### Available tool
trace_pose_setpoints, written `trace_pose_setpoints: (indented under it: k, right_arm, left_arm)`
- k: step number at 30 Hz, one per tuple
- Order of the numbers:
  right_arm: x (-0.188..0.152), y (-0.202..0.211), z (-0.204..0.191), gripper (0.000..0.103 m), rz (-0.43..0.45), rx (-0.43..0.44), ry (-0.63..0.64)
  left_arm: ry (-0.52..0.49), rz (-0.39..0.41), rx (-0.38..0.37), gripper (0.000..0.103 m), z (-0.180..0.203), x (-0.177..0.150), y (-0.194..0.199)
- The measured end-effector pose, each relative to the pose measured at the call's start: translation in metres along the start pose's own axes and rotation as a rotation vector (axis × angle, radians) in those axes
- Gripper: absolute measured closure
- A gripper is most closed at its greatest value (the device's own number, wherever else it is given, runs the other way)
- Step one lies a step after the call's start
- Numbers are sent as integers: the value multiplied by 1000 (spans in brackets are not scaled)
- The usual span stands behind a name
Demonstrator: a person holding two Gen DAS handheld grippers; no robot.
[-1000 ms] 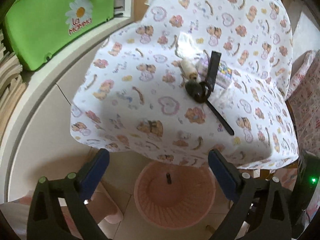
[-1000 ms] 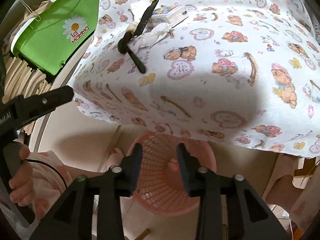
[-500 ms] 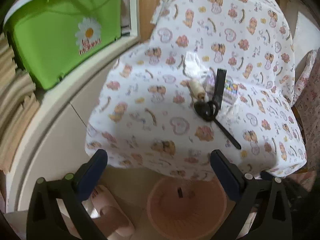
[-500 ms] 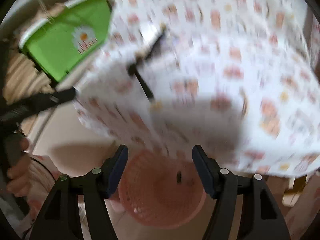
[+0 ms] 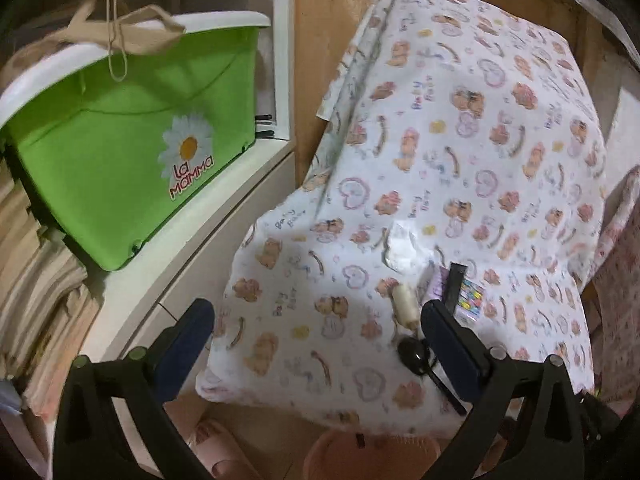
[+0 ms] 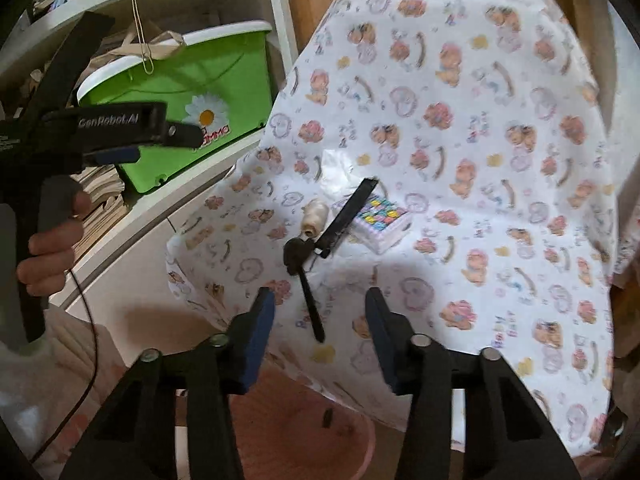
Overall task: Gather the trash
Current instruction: 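Move the right tool to the black plastic spoon beside the spool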
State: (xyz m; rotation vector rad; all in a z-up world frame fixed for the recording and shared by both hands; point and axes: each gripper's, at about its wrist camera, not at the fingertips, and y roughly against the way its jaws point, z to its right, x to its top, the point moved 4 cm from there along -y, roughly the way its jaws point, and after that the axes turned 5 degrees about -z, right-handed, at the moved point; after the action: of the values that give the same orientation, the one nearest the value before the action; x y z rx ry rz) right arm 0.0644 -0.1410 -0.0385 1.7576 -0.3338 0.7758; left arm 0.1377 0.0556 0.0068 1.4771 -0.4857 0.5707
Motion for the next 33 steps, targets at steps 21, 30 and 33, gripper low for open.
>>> trace_pose_setpoints:
  k: [21, 30, 33]
  right_arm:
    - [-2, -77, 0, 100, -110, 105, -44]
    - [-8, -60, 19, 100, -164, 93, -43]
    - [-16, -66, 26, 100, -201, 86, -44]
  left_arm:
    - [50, -223, -66, 0, -11, -12, -61]
    - [-44, -251, -226, 16, 43, -17, -60]
    - [-84, -297, -292, 40, 68, -25, -66]
